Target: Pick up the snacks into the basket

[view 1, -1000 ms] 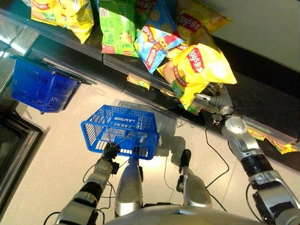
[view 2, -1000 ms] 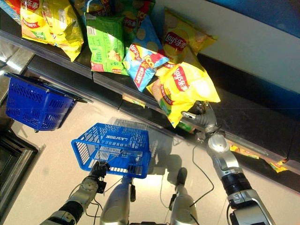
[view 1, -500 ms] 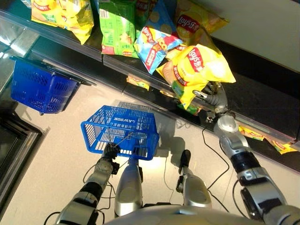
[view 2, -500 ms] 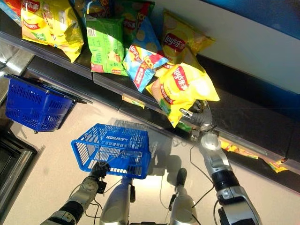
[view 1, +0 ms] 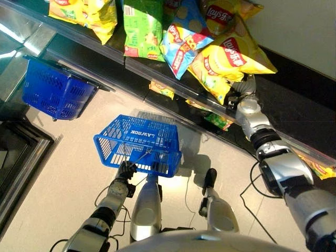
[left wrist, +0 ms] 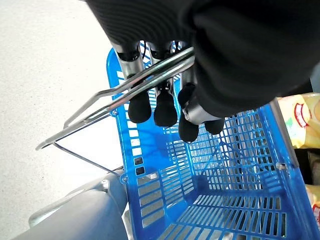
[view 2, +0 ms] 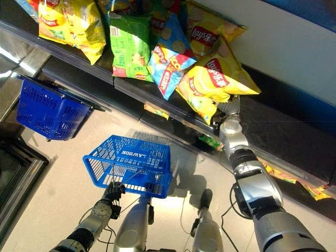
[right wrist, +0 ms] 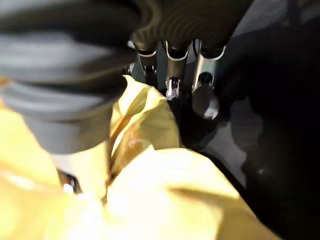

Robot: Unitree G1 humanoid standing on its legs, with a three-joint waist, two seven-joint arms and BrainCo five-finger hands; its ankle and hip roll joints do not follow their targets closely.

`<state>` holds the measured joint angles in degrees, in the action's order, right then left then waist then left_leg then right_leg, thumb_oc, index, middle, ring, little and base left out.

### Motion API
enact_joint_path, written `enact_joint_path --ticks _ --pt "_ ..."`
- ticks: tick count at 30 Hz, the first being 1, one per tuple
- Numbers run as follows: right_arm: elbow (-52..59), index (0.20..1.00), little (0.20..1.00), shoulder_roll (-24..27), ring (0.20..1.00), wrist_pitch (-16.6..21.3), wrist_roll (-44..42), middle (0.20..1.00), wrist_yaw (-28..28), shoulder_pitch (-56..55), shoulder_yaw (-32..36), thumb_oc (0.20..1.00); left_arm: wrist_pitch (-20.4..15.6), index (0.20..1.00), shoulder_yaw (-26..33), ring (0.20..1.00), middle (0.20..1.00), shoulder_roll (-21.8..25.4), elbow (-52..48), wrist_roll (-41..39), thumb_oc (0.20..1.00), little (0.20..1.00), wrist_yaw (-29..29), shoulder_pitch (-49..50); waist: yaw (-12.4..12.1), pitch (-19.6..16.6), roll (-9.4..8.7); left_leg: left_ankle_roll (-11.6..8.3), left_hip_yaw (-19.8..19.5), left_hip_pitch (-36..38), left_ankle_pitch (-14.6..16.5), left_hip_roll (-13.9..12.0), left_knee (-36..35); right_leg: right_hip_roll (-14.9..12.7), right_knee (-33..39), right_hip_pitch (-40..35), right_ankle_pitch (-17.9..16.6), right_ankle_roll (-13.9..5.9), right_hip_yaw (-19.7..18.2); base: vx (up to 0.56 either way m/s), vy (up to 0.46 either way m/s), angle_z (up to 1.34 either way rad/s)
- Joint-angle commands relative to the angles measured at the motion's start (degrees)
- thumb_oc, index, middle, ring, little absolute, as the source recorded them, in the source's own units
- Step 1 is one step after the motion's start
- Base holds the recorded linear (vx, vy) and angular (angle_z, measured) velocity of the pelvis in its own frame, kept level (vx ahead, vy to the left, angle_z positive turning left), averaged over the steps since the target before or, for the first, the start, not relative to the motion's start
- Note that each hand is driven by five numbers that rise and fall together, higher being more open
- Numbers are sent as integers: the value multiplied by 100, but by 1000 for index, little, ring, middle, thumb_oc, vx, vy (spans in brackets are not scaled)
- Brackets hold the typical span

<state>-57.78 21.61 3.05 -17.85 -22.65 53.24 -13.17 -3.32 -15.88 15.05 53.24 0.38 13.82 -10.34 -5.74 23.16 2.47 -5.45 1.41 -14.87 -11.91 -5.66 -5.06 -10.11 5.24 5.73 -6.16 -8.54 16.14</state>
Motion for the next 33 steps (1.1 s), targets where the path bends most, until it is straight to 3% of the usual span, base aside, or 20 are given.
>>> enact_joint_path --ticks 1,13,22,29,33 --pt "-283 200 200 -187 200 -216 124 200 63 196 -164 200 126 200 -523 200 200 377 268 59 200 200 243 357 -442 69 111 215 157 -19 411 469 6 -224 -205 590 -341 -193 -189 0 0 0" --pt "551 200 200 -174 200 48 -394 200 15 -760 364 200 159 200 -334 200 200 247 366 -2 200 200 264 314 -241 86 75 215 233 82 451 405 6 -153 -263 600 -270 -150 -341 -9 -3 0" --pt "1841 200 200 1033 200 382 -987 200 -19 -1687 1415 200 237 200 76 200 200 283 679 -23 200 200 216 54 99 -47 -106 197 283 139 479 360 6 -125 -351 643 -231 -132 -407 -3 -4 0" --pt "1872 200 200 2181 200 536 -1428 200 307 -1843 1941 200 270 200 224 200 200 359 940 -26 200 200 100 -91 268 -215 -197 189 351 248 525 333 6 -107 -411 634 -185 -133 -475 0 0 0" --pt "1977 200 200 2474 200 621 -1753 200 528 -1903 2092 200 284 200 235 200 200 382 1016 13 200 200 33 -109 324 -301 -224 181 374 300 542 328 6 -92 -411 621 -171 -133 -508 28 -9 -7"
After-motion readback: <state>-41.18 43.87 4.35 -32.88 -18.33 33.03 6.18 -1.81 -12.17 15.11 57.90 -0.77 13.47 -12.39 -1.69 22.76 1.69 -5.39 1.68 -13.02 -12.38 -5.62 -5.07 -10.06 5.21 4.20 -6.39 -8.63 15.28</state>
